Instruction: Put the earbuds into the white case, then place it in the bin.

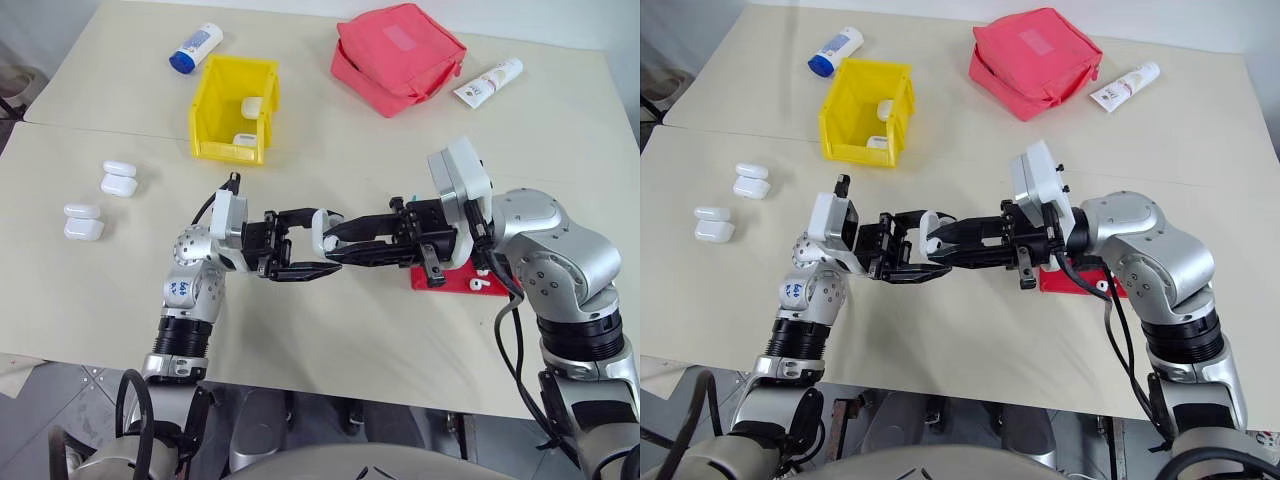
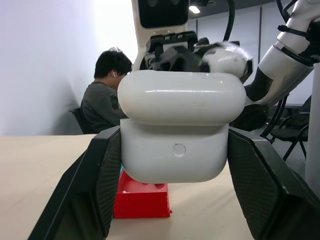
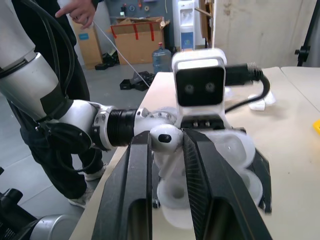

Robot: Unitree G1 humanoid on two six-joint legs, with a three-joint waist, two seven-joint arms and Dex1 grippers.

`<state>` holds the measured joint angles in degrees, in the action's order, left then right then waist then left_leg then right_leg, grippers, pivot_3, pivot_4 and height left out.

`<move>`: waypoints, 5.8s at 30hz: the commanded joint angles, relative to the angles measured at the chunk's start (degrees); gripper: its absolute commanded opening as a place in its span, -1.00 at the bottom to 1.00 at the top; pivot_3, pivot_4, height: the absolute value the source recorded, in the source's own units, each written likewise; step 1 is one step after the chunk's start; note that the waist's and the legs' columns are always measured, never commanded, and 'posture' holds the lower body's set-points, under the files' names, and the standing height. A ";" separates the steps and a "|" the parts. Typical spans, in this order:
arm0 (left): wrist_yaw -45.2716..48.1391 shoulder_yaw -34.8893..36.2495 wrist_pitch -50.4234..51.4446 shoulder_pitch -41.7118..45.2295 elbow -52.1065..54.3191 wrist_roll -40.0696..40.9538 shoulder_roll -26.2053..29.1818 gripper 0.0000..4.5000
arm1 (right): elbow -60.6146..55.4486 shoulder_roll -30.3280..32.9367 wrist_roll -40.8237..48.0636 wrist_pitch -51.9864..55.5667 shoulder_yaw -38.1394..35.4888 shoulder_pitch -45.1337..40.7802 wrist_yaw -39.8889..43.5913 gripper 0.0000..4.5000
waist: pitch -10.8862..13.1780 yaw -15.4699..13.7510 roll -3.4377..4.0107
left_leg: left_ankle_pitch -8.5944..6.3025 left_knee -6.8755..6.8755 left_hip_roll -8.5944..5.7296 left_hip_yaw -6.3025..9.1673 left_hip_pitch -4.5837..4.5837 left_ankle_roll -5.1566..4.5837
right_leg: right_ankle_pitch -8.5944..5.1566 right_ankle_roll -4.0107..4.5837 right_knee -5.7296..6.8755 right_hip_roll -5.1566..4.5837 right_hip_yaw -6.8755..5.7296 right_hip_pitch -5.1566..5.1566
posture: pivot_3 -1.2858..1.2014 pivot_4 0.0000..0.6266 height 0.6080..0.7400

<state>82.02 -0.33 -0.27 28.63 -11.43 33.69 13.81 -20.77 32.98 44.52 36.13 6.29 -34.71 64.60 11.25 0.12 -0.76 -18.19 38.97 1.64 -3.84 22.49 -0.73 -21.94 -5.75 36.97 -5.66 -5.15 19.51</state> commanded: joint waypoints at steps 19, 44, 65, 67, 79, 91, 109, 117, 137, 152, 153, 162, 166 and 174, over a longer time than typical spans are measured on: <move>0.42 -1.59 5.50 -1.43 9.80 3.51 -0.29 0.25 | 2.31 -2.85 -3.96 -3.04 1.24 2.54 -1.09 -0.77 | 0.00 0.04 0.00 | 0.00 0.00 0.00 0.01 0.01 0.00 | 0.00 0.00 0.00 0.00 0.01 0.00 | 0.03 -0.52 1.00; -0.08 -0.39 5.20 -2.37 9.15 3.20 1.46 0.25 | 2.01 -2.64 -0.16 -1.89 -3.81 0.79 -5.05 -0.77 | 0.00 0.05 0.00 | 0.00 -0.01 0.01 0.02 0.01 0.00 | 0.00 0.00 0.00 -0.01 0.00 0.00 | 0.03 -0.52 1.00; -0.20 0.49 5.22 -0.90 6.92 3.37 1.64 0.25 | -2.87 -2.18 1.33 0.33 -3.66 5.54 -7.33 -0.77 | 0.00 0.03 0.00 | 0.00 -0.01 0.00 0.02 0.02 0.00 | 0.00 0.00 -0.01 -0.01 0.01 -0.01 | 0.03 -0.52 1.00; -0.24 0.40 5.37 -0.77 7.23 3.48 1.53 0.25 | -2.46 -2.15 0.17 -0.42 -2.77 6.16 -6.83 -0.77 | 0.00 0.03 0.00 | 0.00 -0.01 0.00 0.02 0.01 0.00 | 0.00 0.00 -0.01 0.00 0.01 -0.01 | 0.03 -0.52 1.00; 0.55 -0.73 6.39 -1.16 9.73 3.74 1.73 0.25 | 0.58 -3.52 -4.42 -5.47 0.45 5.74 -4.94 -0.77 | 0.00 0.05 0.00 | 0.00 -0.02 0.00 0.02 0.02 0.00 | 0.00 0.00 -0.01 0.00 0.01 0.00 | 0.03 -0.52 1.00; -0.04 0.86 5.27 0.96 6.80 3.63 1.65 0.25 | 0.97 1.62 -9.94 -10.50 2.13 8.31 0.19 -0.77 | 0.00 0.00 0.00 | 0.00 -0.01 -0.01 0.02 0.02 0.00 | 0.00 0.00 -0.03 0.00 0.00 -0.01 | 0.03 -0.52 1.00; 0.00 1.45 0.86 2.90 1.43 1.38 1.08 0.25 | 3.23 1.98 -8.88 -8.52 2.02 3.29 1.97 -0.07 | 0.00 0.05 0.00 | 0.00 0.00 0.01 0.02 0.01 0.00 | 0.00 0.00 -0.02 0.01 -0.01 0.00 | 0.03 -0.52 1.00; 0.04 1.29 0.05 3.20 -1.09 0.10 1.27 0.25 | 2.66 1.30 -7.38 -6.58 -1.39 0.57 -0.75 -0.07 | 0.00 -0.01 0.00 | 0.00 0.00 -0.01 0.03 0.02 0.00 | 0.00 0.00 -0.02 -0.01 -0.02 -0.01 | 0.03 -0.52 1.00; 0.26 0.72 -1.22 2.61 -2.94 -1.23 2.27 0.25 | 4.23 14.84 -10.42 -4.21 -17.12 10.03 -5.56 -0.07 | 0.00 -0.40 0.00 | -0.01 0.00 -0.05 0.06 0.08 -0.01 | 0.00 0.00 -0.05 -0.04 -0.06 -0.01 | 0.03 -0.52 1.00; 0.66 0.71 -3.18 3.54 -6.37 -1.67 1.38 0.25 | -1.60 19.23 -10.44 -2.45 -38.63 37.49 -8.90 0.48 | 0.00 -1.39 0.02 | 0.00 0.00 -0.03 0.02 0.05 -0.01 | 0.00 -0.01 -0.05 0.04 -0.06 -0.05 | 0.03 -0.52 1.00; 0.68 0.70 -3.21 3.57 -6.43 -1.68 1.36 0.25 | -1.45 19.51 -10.76 -2.23 -38.96 38.33 -8.99 0.48 | 0.00 -1.40 0.02 | 0.00 0.01 -0.03 0.02 0.05 -0.01 | 0.00 -0.01 -0.05 0.04 -0.06 -0.05 | 0.03 -0.52 1.00; 0.39 0.84 -3.34 3.01 -5.90 -1.74 1.38 0.25 | 1.81 23.66 -13.22 -2.66 -43.27 44.73 -6.15 0.98 | 0.00 -1.53 0.02 | -0.01 0.01 -0.06 0.03 0.04 -0.01 | 0.00 -0.01 -0.06 0.04 -0.06 -0.08 | 0.03 -0.52 1.00; 0.16 0.88 -3.47 2.85 -5.82 -1.78 1.38 0.25 | 2.30 24.10 -13.62 -3.47 -43.71 44.93 -5.88 0.98 | 0.00 -1.43 0.02 | -0.01 0.00 -0.05 0.02 0.02 -0.01 | 0.00 -0.01 -0.06 0.05 -0.06 -0.08 | 0.03 -0.52 1.00; -1.25 0.81 -4.14 3.42 -5.56 -1.91 0.17 0.25 | 1.08 23.32 -13.37 -0.91 -34.28 34.60 -10.98 0.98 | -0.01 -1.38 0.02 | 0.00 0.03 -0.01 0.01 -0.02 -0.01 | 0.00 -0.01 -0.05 0.06 -0.03 -0.09 | 0.03 -0.52 1.00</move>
<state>81.24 0.07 -3.78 31.37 -18.67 31.65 14.10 -18.39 56.04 30.90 35.14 -28.32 1.26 54.62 11.24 -1.26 -0.73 -18.19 39.00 1.62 -3.83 22.48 -0.74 -21.94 -5.76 36.93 -5.60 -5.18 19.44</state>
